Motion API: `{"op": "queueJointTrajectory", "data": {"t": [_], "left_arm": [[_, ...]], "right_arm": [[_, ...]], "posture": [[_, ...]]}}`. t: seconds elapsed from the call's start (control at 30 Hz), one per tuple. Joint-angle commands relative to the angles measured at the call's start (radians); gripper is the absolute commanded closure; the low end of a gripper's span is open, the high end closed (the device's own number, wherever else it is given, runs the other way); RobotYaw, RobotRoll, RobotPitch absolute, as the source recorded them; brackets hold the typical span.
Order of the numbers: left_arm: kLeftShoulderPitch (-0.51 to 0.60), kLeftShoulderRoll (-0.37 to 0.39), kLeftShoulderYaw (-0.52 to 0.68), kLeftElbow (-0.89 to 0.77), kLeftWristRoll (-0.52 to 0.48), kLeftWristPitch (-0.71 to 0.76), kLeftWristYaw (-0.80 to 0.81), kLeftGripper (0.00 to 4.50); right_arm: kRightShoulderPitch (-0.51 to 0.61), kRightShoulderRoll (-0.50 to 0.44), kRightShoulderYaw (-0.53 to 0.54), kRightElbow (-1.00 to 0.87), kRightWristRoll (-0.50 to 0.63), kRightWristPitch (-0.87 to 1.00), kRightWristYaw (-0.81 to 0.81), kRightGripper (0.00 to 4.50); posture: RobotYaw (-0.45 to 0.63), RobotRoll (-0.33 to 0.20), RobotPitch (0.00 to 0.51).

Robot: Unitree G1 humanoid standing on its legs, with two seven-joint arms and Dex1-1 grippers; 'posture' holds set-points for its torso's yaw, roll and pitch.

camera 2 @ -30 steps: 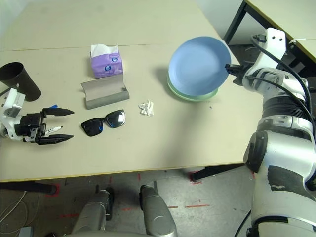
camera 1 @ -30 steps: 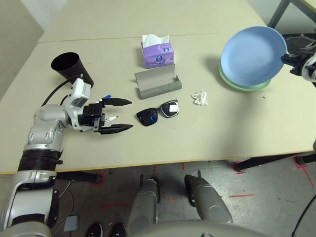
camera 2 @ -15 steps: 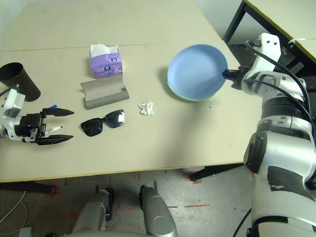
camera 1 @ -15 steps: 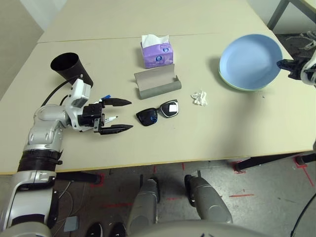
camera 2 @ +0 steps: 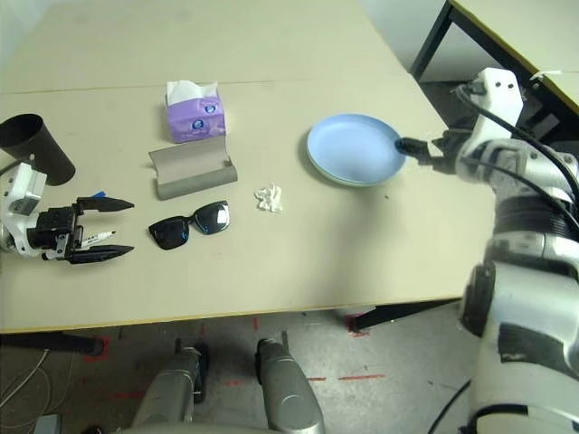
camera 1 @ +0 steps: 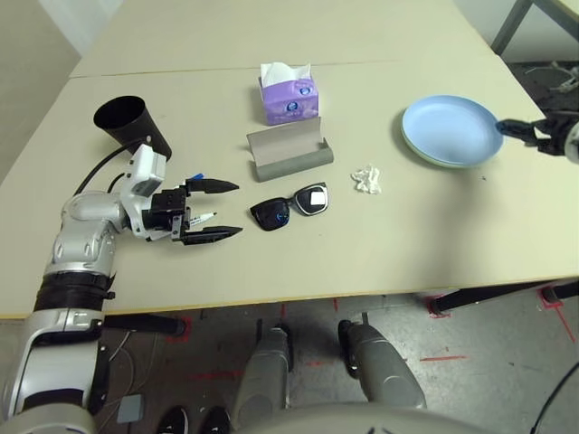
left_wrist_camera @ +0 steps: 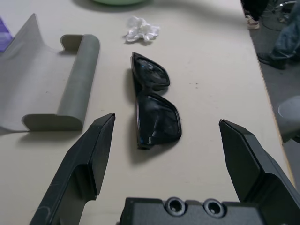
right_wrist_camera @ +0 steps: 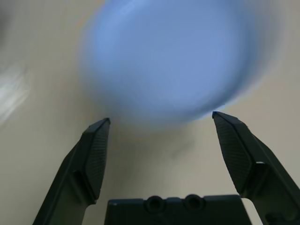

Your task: Organize and tidy the items on the table.

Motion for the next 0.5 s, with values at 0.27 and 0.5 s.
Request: {"op": "queueJointTrajectory", "data": {"t": [0.27, 0.5], "left_arm": [[0.020, 0.010, 0.010, -0.006, 0.004, 0.002, -0.015, 0.00], [0.021, 0.013, 0.017, -0.014, 0.001, 0.006, -0.009, 0.00]], "right_arm": [[0.260, 0.193, 0.009, -0.496, 0.149, 0.031, -0.105, 0.05], [0.232, 0.323, 0.164, -0.379, -0.017, -0.275, -0.182, 0.05]], "posture": [[-0.26, 0.000, 0.226], [-0.24, 0.000, 0.220]]}}
